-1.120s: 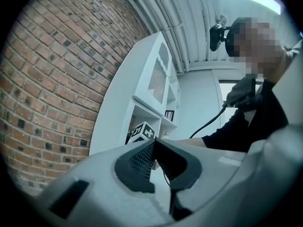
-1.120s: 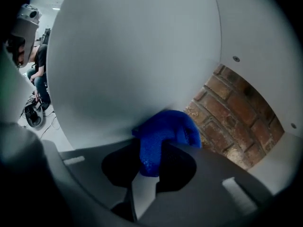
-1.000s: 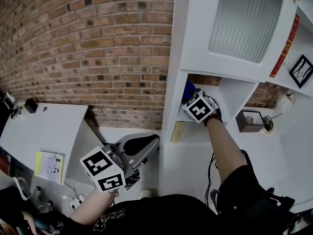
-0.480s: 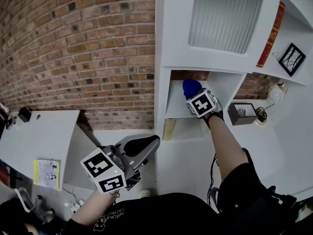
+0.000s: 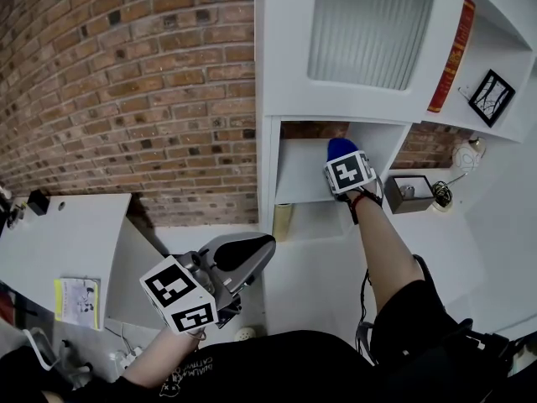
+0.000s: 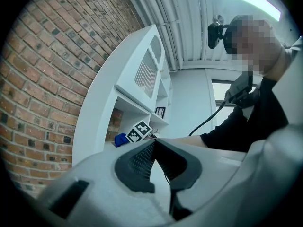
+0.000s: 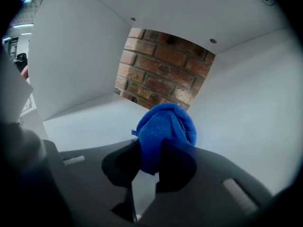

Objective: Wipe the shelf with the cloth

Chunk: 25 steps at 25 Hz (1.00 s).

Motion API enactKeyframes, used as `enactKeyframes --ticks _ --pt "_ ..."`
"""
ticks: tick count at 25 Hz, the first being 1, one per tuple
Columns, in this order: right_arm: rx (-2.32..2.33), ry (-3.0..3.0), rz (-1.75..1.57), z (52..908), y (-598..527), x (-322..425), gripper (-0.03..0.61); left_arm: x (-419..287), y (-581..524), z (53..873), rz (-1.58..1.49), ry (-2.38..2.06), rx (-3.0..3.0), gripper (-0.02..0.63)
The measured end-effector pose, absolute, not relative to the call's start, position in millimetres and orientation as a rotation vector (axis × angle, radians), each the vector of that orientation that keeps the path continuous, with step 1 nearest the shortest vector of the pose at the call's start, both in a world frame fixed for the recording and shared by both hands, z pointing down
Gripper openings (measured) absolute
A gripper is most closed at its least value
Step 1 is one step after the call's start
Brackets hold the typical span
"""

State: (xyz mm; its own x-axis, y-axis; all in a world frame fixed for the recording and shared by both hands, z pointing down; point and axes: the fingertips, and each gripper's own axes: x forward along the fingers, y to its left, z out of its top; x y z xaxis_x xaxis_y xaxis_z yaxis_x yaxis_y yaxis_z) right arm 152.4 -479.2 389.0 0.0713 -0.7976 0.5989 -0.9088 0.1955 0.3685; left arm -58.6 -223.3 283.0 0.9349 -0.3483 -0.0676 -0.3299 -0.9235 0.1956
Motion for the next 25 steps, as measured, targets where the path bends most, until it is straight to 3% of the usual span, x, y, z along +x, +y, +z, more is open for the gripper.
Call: enactKeyframes --ticks 4,8,12,25 --pt "1.591 -1.934 0.177 371 -481 122 0.061 -59 -223 282 -0.156 -0.523 2.912 -0.002" --pt "1.282 -2.35 0.064 340 -473 40 0.062 -59 -225 283 -0.168 -0.534 2.906 -0.002" --pt "1.054 -2.345 -0.091 349 -461 -3 0.063 -63 -227 284 -0.176 -0.558 2.899 -0.002" --pt "1.091 -2.14 -0.034 395 -461 9 0.063 -73 -227 289 -0.177 -0.586 2.883 -0.002"
